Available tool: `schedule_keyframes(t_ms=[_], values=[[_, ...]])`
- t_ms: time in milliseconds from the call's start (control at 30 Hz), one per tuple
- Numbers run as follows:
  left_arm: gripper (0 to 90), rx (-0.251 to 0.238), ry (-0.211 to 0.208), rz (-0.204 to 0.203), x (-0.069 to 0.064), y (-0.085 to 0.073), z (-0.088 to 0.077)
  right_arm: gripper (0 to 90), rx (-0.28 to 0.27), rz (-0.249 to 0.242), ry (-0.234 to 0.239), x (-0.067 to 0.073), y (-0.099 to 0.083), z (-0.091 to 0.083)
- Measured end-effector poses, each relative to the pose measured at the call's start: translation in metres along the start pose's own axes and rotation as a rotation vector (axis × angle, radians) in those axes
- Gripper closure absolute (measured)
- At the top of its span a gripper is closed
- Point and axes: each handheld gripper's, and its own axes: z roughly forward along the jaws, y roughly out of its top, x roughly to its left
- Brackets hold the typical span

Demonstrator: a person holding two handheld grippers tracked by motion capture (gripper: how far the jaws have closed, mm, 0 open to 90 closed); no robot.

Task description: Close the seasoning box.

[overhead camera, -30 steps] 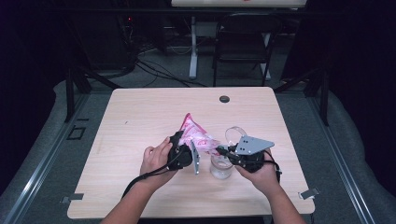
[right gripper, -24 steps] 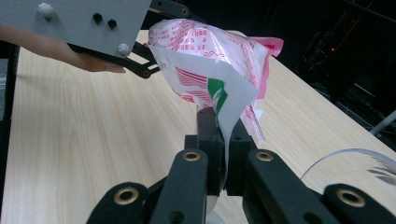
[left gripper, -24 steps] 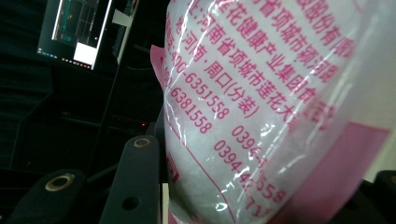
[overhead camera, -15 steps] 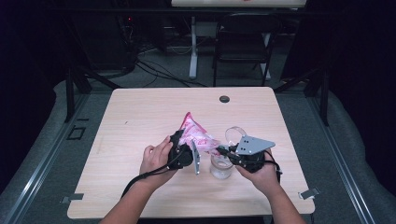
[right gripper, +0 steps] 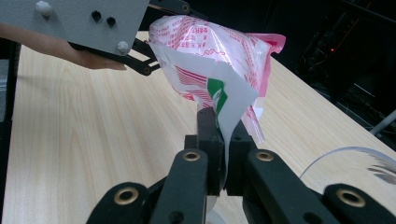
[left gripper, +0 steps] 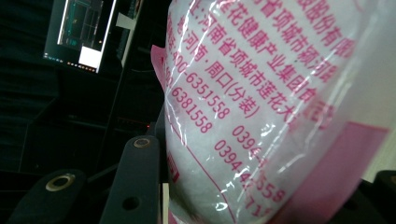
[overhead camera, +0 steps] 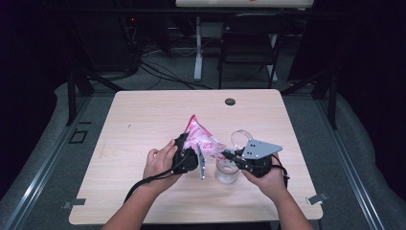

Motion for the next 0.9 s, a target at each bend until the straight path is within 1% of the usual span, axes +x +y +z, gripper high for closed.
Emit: schedule_keyframes(t_ms=[300, 433, 767, 900], values=[[62.9, 0.001, 0.012, 0.015, 0.0012, 0.0003, -0.001, 88.7, 0.001, 0.001, 0.001, 0.0004, -0.0006, 0.0], [62.9, -0.002, 0.011, 0.013, 0.0005, 0.0007, -0.0014, 88.7, 0.001, 0.002, -0.002, 0.0008, -0.0009, -0.0005], [62.9, -0.012, 0.032, 0.03, 0.0012, 0.0036, -0.0021, 88.6, -0.004, 0.007, -0.002, 0.0004, -0.002, -0.0033], [62.9, -0.011, 0.034, 0.035, 0.0015, 0.0048, -0.0027, 88.5, -0.003, 0.008, -0.002, 0.0001, -0.0025, -0.0042]])
